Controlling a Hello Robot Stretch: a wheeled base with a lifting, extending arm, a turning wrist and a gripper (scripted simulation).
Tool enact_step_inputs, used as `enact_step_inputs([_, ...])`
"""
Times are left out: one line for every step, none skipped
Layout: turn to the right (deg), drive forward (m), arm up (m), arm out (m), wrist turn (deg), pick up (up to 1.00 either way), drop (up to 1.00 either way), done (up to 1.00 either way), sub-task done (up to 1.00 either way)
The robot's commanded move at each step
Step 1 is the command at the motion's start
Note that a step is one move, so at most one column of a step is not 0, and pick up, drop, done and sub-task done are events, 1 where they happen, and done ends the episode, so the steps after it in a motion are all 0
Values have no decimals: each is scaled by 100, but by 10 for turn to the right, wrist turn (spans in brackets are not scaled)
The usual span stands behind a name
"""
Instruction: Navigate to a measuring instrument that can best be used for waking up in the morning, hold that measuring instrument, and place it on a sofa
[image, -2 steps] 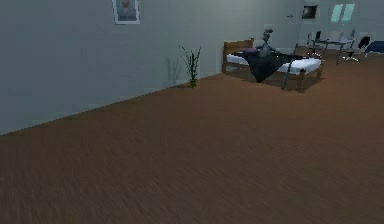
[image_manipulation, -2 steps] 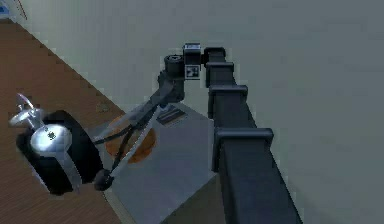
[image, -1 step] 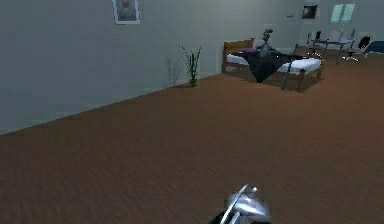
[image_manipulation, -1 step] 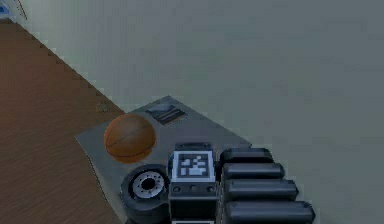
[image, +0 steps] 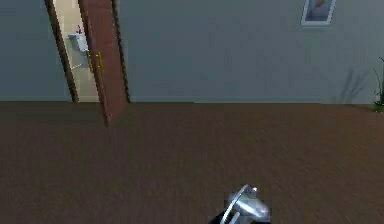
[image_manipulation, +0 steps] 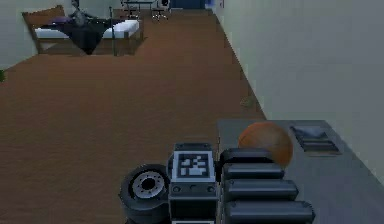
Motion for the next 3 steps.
enact_step_inputs([-450,0,0,0,0,0,0,0,0])
enact_step_inputs([-210,0,0,0,0,0,0,0,0])
enact_step_inputs([0,5,0,0,0,0,0,0,0])
